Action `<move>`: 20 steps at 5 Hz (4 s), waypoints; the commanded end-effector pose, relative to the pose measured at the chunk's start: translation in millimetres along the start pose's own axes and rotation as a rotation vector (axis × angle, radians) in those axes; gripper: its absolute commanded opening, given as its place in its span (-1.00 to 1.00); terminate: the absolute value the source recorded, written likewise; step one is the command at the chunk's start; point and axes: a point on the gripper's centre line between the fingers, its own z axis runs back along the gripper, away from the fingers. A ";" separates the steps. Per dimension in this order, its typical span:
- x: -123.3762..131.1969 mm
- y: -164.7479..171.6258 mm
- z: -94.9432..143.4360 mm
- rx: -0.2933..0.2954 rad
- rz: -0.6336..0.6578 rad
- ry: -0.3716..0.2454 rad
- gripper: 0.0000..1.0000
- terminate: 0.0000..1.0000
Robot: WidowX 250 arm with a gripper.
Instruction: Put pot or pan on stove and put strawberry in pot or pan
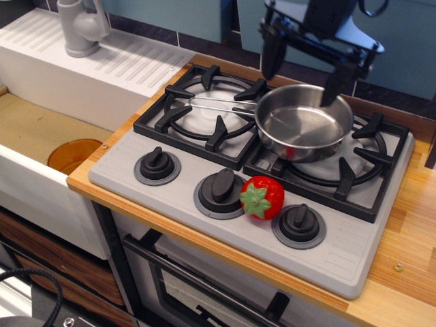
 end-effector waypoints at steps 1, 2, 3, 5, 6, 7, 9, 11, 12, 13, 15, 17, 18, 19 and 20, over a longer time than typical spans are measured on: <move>8.8 -0.6 29.6 -0.016 0.002 -0.082 1.00 -1.00; 8.8 -0.6 29.6 -0.016 0.002 -0.082 1.00 -1.00; -3.7 1.7 21.2 0.011 0.066 -0.098 1.00 -1.00; -20.2 0.9 3.3 -0.016 0.126 -0.140 1.00 -1.00; -25.4 0.9 -9.5 -0.009 0.139 -0.161 1.00 -1.00; -34.1 -4.2 -17.5 -0.019 0.155 -0.165 1.00 -1.00; -56.5 -7.6 -18.5 -0.014 0.180 -0.163 1.00 -1.00; -62.0 -17.0 -39.4 -0.019 0.206 -0.202 1.00 -1.00; -61.9 -17.3 -47.7 -0.011 0.208 -0.214 1.00 -1.00; -61.4 -18.5 -55.0 -0.016 0.209 -0.228 1.00 -1.00; -58.7 -20.7 -66.4 -0.019 0.214 -0.252 1.00 -1.00; -58.3 -20.3 -65.7 -0.022 0.225 -0.264 1.00 -1.00; -58.1 -20.2 -65.4 -0.027 0.230 -0.269 1.00 -1.00; -58.0 -20.0 -65.2 -0.030 0.234 -0.274 1.00 -1.00; -58.1 -20.0 -65.0 -0.032 0.236 -0.275 1.00 -1.00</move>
